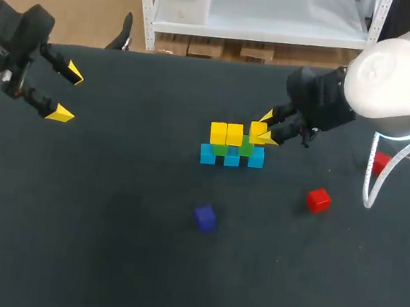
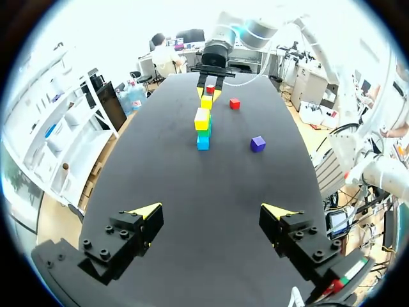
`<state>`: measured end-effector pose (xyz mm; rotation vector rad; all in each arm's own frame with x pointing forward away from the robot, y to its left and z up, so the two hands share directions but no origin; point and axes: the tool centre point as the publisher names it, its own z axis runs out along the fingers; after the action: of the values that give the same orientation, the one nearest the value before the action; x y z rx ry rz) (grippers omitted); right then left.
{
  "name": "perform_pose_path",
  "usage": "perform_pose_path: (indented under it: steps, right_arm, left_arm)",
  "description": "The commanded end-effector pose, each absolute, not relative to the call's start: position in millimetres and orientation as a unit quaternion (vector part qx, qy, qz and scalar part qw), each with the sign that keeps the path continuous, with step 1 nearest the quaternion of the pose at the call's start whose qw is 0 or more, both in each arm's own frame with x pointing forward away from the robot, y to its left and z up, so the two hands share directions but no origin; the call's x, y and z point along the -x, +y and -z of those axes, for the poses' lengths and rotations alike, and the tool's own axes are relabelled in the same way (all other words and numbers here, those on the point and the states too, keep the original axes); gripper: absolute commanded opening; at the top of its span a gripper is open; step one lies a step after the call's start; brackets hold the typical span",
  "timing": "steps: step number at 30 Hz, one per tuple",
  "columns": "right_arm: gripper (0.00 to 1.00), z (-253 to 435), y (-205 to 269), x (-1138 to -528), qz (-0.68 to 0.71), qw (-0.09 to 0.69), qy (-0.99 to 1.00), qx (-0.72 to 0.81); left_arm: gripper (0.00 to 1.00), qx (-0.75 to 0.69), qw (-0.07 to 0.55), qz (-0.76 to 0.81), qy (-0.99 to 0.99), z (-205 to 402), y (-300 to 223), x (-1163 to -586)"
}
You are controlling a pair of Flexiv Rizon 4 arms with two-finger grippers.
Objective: Place the blue cubes, place green cubes on the blue cubes, place the yellow cubes on the green cubes, then place the red cubes on the yellow cubes, and place purple cube on the red cubes.
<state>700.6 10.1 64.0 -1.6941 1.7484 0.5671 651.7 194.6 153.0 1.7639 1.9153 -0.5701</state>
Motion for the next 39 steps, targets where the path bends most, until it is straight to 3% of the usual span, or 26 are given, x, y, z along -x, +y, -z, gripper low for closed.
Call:
perform_pose_path:
  steps: [1, 39]
  right_arm:
    - [0.0, -63.1, 13.8, -702.0, -0.215, 0.311, 0.666, 0.643]
    - [0.0, -56.4, 19.9, -705.7, -0.218, 0.3, 0.669, 0.644]
  left_arm:
    - [1.0, -0.644, 0.238, 0.208, 0.697, -152.3, 195.7, -651.2]
    - [1.0, -0.644, 0.238, 0.208, 0.697, -152.3, 195.7, -651.2]
